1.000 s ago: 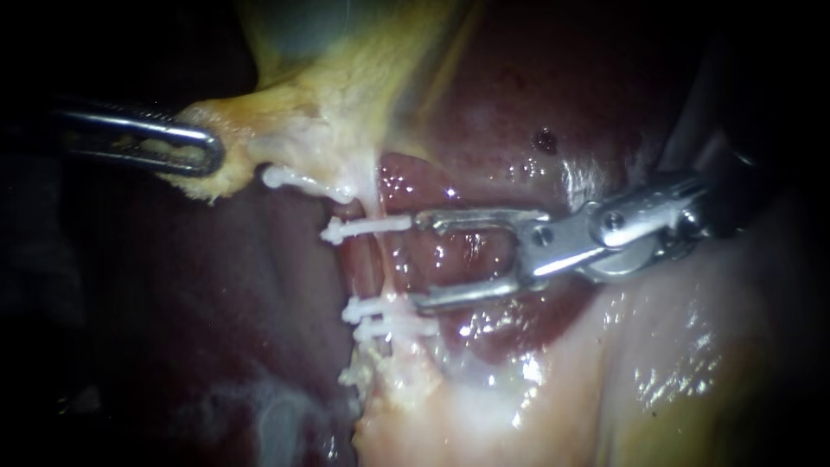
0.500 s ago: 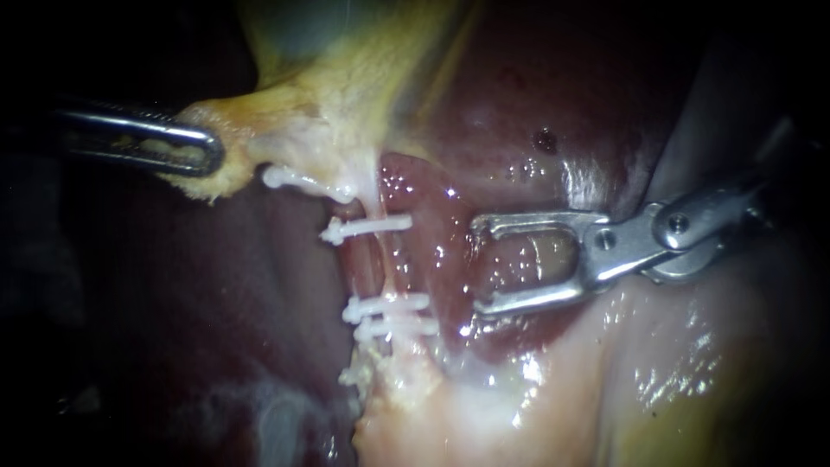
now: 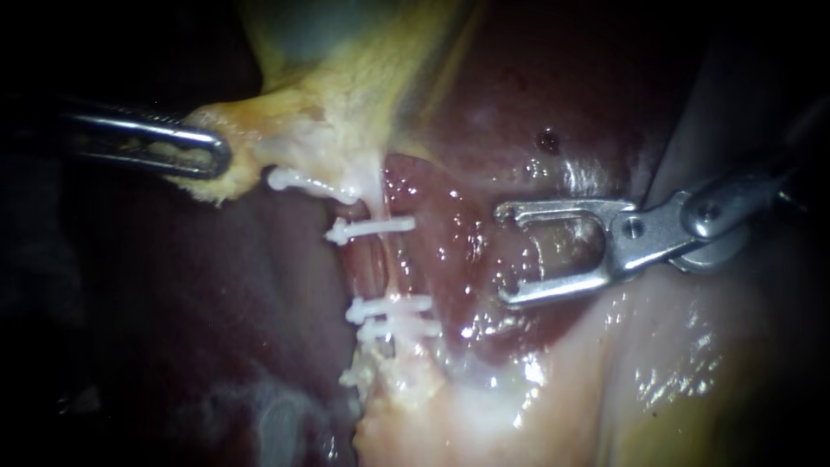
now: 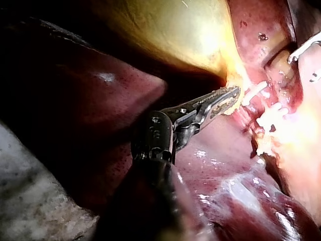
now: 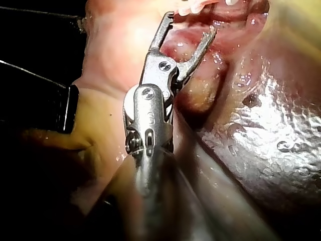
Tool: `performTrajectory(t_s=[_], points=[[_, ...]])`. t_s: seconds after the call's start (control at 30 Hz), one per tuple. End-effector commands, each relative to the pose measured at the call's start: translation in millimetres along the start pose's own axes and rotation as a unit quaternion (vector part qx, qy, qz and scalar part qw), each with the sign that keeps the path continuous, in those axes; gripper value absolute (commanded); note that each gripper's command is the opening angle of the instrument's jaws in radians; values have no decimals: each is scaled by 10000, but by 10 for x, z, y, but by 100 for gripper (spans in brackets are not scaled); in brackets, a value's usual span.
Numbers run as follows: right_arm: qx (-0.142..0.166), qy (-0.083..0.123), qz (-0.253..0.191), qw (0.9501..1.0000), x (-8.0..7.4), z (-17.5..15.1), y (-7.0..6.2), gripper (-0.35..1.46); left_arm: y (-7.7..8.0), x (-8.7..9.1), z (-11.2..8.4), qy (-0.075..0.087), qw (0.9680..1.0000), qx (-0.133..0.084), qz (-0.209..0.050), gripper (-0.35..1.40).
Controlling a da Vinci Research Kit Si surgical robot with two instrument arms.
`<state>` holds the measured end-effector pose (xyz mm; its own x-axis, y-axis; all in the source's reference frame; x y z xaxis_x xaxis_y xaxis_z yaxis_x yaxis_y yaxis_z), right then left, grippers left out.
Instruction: Going back third clip right tube
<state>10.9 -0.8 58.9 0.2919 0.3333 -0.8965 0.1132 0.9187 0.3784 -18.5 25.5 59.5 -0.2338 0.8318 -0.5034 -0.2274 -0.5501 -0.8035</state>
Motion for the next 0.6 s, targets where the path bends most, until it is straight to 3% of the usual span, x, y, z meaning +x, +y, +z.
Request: performTrajectory(t_s=[0.03, 0.43, 0.6], points=[[2, 1, 1, 10000, 0, -1, 0, 50, -3, 0, 3, 3, 10000, 11, 10, -35], [8, 2, -1, 10000, 0, -2, -2, 50, -20, -22, 48, 11, 10000, 29, 85, -35], [9, 2, -1, 10000, 0, -3, -2, 50, -22, -24, 56, 5, 10000, 20, 94, -35]])
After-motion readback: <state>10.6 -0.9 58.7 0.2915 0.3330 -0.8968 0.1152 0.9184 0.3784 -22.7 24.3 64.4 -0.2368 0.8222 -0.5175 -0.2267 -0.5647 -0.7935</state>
